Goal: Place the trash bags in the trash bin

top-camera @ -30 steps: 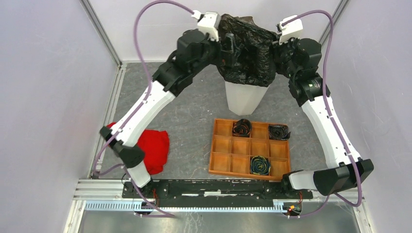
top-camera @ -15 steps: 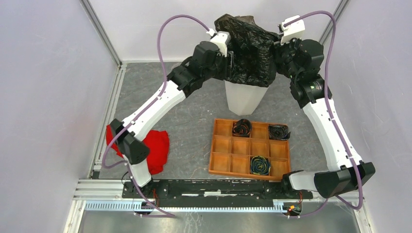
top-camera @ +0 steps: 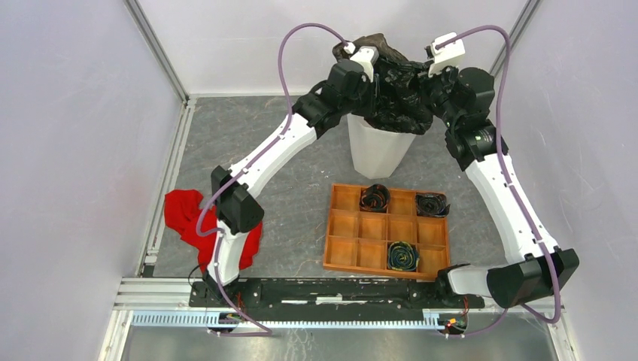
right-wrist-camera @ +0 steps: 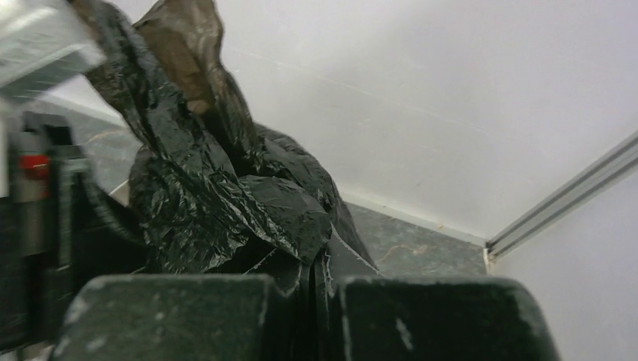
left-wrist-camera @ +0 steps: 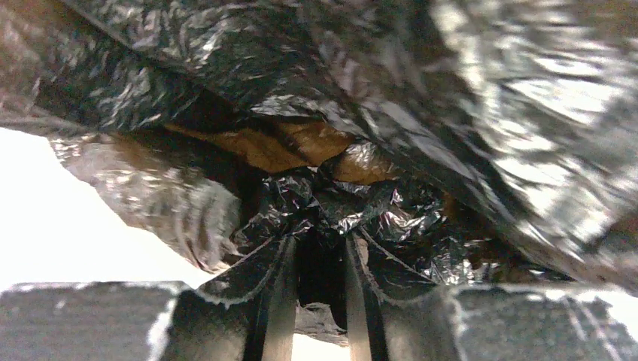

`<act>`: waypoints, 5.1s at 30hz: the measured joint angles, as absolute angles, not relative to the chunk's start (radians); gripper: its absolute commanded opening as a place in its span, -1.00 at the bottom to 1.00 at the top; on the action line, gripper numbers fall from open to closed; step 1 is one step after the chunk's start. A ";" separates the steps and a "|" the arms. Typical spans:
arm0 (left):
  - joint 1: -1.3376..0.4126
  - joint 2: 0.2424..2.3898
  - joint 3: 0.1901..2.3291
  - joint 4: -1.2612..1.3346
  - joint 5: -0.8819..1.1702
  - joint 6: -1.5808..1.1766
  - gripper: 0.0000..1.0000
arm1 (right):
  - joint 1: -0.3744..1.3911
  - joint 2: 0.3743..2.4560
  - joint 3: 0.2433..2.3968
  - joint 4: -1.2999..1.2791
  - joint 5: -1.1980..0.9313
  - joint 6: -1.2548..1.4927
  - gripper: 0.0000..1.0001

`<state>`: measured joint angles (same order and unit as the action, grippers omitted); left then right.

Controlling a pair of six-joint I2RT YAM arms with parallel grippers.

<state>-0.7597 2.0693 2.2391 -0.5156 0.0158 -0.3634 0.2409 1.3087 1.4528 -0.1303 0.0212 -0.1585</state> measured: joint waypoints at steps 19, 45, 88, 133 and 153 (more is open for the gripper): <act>-0.752 1.923 2.162 -0.580 -0.093 -0.407 0.89 | 0.245 1.443 1.461 -0.097 -0.263 0.083 -0.99; -0.746 1.293 1.562 -0.562 -0.344 -0.396 1.00 | 0.397 1.788 1.578 -0.402 0.001 -0.005 -0.99; -0.559 1.609 1.435 -0.017 0.221 -1.036 0.05 | 0.397 1.358 1.362 -0.223 -0.097 0.022 -0.99; -0.564 1.554 1.393 0.024 0.249 -0.970 -0.96 | 0.397 0.990 1.288 -0.271 -0.048 -0.040 0.80; -0.564 1.467 1.300 0.034 0.292 -0.939 -0.96 | 0.470 1.455 1.617 -0.358 -0.225 -0.171 0.30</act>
<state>-0.5644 1.4673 1.2999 0.0338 0.2916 -0.9394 0.4698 1.4548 1.6173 -0.3580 -0.2253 -0.1707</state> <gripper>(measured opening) 0.029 0.681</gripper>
